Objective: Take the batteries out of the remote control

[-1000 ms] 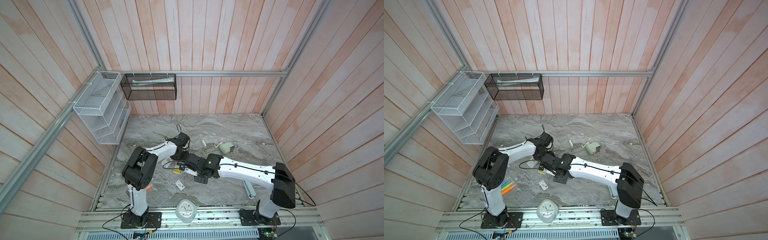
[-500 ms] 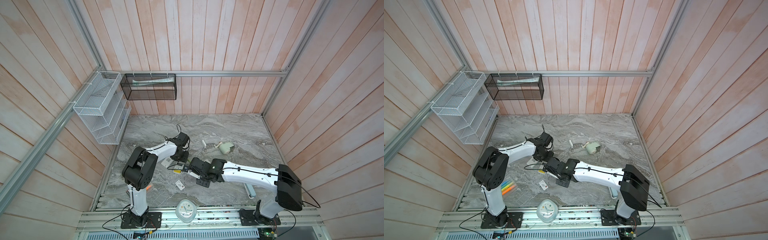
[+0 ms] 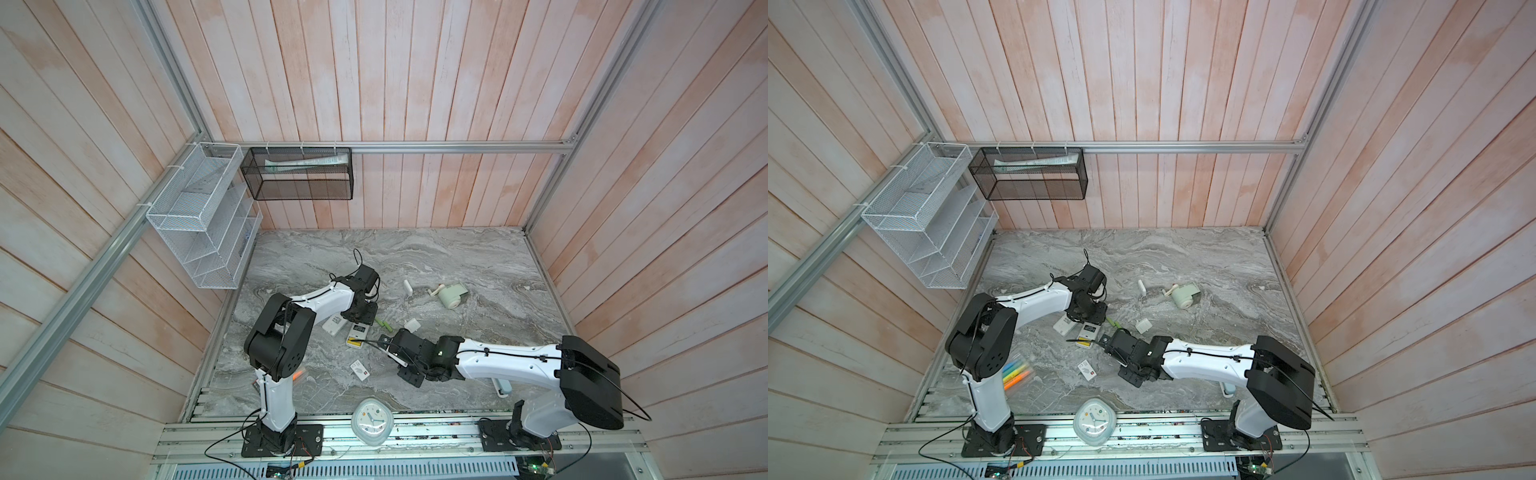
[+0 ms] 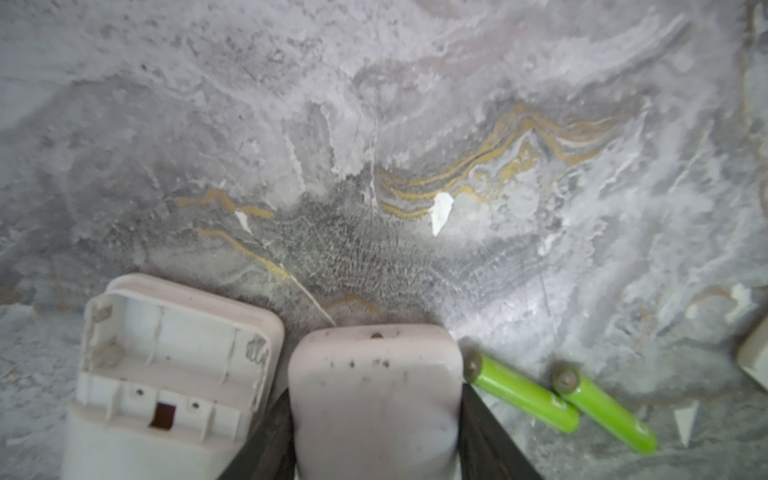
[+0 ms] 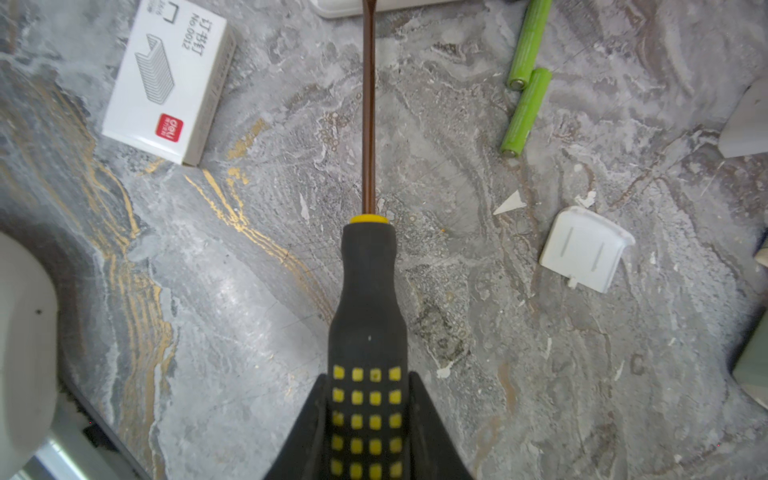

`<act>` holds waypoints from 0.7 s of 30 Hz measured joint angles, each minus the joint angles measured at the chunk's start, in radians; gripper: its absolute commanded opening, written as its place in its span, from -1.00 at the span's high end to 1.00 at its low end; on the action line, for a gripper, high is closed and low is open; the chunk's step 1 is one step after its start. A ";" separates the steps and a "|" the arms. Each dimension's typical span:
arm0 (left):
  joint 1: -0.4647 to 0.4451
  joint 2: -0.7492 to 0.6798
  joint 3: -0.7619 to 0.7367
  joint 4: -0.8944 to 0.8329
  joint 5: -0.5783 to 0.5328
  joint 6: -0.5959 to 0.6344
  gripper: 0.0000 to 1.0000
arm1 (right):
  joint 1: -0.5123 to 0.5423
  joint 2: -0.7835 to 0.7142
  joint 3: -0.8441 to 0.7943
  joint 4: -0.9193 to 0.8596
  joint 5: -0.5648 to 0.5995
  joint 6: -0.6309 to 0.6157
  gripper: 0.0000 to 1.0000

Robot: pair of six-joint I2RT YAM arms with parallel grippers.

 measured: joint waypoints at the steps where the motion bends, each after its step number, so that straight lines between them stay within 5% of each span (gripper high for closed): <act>1: 0.000 0.000 0.000 0.002 0.000 0.000 -0.09 | 0.001 -0.004 -0.011 0.015 -0.002 0.009 1.00; 21: 0.000 0.008 0.011 0.006 -0.010 -0.001 -0.09 | 0.001 -0.048 -0.080 0.156 0.014 0.079 1.00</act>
